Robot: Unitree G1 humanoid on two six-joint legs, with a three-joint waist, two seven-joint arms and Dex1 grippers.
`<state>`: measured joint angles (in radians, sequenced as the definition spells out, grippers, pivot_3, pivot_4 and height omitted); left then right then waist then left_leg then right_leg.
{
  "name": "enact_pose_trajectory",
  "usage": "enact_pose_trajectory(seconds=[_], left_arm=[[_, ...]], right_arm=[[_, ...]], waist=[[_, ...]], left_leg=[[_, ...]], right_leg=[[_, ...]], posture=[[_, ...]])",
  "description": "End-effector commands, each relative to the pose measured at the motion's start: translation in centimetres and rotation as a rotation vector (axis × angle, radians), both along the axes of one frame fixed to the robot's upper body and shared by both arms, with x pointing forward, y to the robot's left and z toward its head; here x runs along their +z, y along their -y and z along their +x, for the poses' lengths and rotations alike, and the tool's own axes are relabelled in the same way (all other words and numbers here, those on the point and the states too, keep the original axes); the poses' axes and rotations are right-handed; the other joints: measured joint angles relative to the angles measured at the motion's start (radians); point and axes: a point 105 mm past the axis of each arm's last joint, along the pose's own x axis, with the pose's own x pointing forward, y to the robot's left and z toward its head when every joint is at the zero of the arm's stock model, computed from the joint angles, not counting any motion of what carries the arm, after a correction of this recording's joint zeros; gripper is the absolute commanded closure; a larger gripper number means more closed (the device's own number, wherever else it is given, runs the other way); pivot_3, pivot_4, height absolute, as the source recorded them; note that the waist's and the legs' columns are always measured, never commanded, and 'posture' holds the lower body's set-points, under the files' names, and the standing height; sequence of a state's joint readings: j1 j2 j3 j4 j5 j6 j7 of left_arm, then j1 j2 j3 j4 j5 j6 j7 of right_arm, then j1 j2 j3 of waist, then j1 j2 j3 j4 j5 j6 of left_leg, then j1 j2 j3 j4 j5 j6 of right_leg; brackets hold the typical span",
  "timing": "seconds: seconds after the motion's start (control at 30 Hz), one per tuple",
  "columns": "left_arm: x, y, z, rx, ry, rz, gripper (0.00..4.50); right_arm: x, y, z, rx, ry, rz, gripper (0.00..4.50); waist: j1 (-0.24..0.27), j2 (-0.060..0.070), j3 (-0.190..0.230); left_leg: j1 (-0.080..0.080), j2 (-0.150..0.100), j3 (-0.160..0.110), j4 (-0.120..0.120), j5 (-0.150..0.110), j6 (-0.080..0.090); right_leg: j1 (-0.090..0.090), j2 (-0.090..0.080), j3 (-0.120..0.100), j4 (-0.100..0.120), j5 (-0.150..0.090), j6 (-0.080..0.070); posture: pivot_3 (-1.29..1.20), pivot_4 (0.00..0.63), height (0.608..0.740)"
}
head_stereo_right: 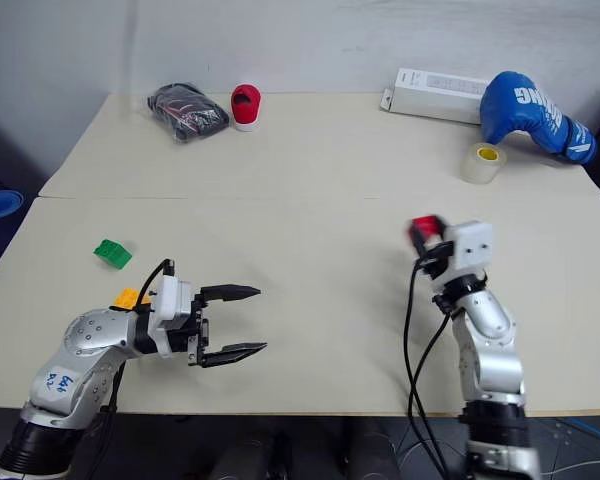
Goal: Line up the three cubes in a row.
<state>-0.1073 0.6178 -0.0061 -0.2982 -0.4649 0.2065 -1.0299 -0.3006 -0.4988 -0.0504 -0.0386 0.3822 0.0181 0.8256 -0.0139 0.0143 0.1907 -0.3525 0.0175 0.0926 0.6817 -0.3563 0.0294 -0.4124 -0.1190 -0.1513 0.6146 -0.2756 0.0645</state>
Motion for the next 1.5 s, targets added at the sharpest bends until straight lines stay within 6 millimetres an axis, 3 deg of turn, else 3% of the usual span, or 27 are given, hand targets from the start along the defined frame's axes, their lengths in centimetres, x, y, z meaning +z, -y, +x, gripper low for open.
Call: enact_pose_trajectory(seconds=[0.03, 0.23, 0.37, 0.5, 0.73, 0.77, 0.87, 0.93, 1.0, 1.17, 1.23, 1.37, 1.5], left_arm=[[0.1, -0.4, -0.6, -0.007, 0.013, 0.018, 0.0], [0.6, -0.8, -0.9, 0.007, 0.008, -0.004, 0.0], [0.3, -1.1, -1.4, 0.007, -0.007, 0.021, 0.0], [0.3, -1.5, -1.6, 0.035, -0.007, 0.027, 0.0], [0.0, -2.1, -1.7, 0.084, -0.013, 0.022, 0.0], [-0.1, -2.3, -1.6, 0.096, -0.014, 0.022, 0.0], [-0.1, -3.1, -1.5, 0.132, -0.015, 0.02, 0.0], [0.2, -3.9, -1.4, 0.173, -0.01, 0.008, 0.0], [0.8, -5.0, -1.3, 0.231, 0.001, -0.013, 0.0], [2.1, -8.7, -1.8, 0.405, 0.018, -0.039, 0.0], [2.7, -11.6, -2.6, 0.531, 0.028, -0.048, 0.0], [3.3, -18.2, -4.2, 0.799, 0.063, -0.057, 0.0], [2.7, -22.3, -6.8, 0.939, 0.007, -0.021, 0.0]], right_arm=[[-1.1, -1.7, -3.0, 0.421, -0.01, -0.177, 3.06], [-3.8, -1.1, -2.9, 0.638, -0.152, -0.299, 3.06], [-5.6, -0.9, -2.3, 0.683, -0.189, -0.343, 3.06], [-6.5, -1.0, -1.8, 0.677, -0.194, -0.344, 3.06], [-6.2, -0.7, -1.0, 0.636, -0.214, -0.312, 3.06], [-5.9, -0.7, -1.0, 0.633, -0.186, -0.317, 2.34], [-5.0, -0.3, -0.9, 0.614, -0.145, -0.309, 1.47], [-4.0, 0.1, -1.0, 0.591, -0.112, -0.295, 0.64], [-2.8, 0.8, -1.4, 0.561, -0.071, -0.28, 0.08], [-0.5, 3.2, -2.9, 0.431, 0.002, -0.239, 0.03], [0.4, 4.1, -3.8, 0.377, 0.042, -0.172, 0.03], [-0.8, 4.9, -5.8, 0.321, 0.027, -0.098, 0.03], [-1.1, 5.0, -6.4, 0.269, 0.057, -0.018, 0.03]], waist=[[0.002, -0.001, 0.0], [0.012, -0.002, 0.001], [0.011, -0.002, 0.001], [0.01, -0.003, 0.001], [0.007, -0.003, 0.001], [0.008, -0.003, 0.001], [0.009, -0.003, 0.001], [0.009, -0.003, 0.001], [0.011, -0.002, 0.001], [0.013, -0.003, 0.001], [0.014, -0.003, 0.001], [0.013, -0.003, 0.001], [0.01, -0.003, 0.001]], left_leg=[[0.0, 0.001, 0.0, 0.0, 0.0, 0.0], [-0.001, 0.0, 0.0, 0.002, -0.001, 0.001], [0.0, -0.001, 0.0, 0.002, -0.001, 0.001], [0.0, -0.001, 0.0, 0.003, 0.0, 0.001], [0.002, -0.001, 0.0, 0.003, 0.0, 0.0], [0.002, -0.001, 0.0, 0.003, 0.0, 0.0], [0.001, -0.002, 0.0, 0.003, 0.0, 0.0], [0.0, -0.002, 0.0, 0.003, 0.0, 0.0], [-0.001, -0.002, 0.0, 0.003, 0.0, 0.0], [-0.001, -0.002, -0.001, 0.002, -0.001, 0.001], [-0.001, -0.002, -0.001, 0.002, -0.002, 0.001], [0.0, -0.001, -0.001, 0.001, -0.003, 0.0], [0.0, -0.001, 0.0, 0.001, -0.004, 0.001]], right_leg=[[0.001, 0.001, 0.0, -0.001, 0.0, 0.0], [0.001, -0.001, -0.001, -0.003, 0.002, 0.001], [0.002, -0.002, -0.002, -0.003, 0.003, 0.001], [0.003, -0.003, -0.003, -0.003, 0.003, 0.001], [0.003, -0.004, -0.002, -0.004, 0.003, 0.001], [0.003, -0.004, -0.002, -0.004, 0.003, 0.001], [0.002, -0.005, -0.002, -0.003, 0.003, 0.001], [0.001, -0.005, -0.003, -0.003, 0.003, 0.001], [0.002, -0.005, -0.003, -0.003, 0.003, 0.001], [0.002, -0.006, -0.004, -0.005, 0.003, 0.002], [0.002, -0.006, -0.004, -0.007, 0.003, 0.002], [0.002, -0.005, -0.004, -0.009, 0.003, 0.002], [0.002, -0.005, -0.003, -0.008, 0.003, 0.002]], posture=[[0.0, 0.15, 0.74], [0.0, 0.15, 0.74], [0.0, 0.15, 0.74], [0.0, 0.15, 0.74], [0.0, 0.15, 0.74], [0.0, 0.15, 0.74], [0.0, 0.15, 0.74], [0.0, 0.15, 0.74], [0.0, 0.15, 0.74], [0.0, 0.15, 0.74], [0.0, 0.15, 0.74], [0.0, 0.15, 0.74], [0.0, 0.15, 0.74]])
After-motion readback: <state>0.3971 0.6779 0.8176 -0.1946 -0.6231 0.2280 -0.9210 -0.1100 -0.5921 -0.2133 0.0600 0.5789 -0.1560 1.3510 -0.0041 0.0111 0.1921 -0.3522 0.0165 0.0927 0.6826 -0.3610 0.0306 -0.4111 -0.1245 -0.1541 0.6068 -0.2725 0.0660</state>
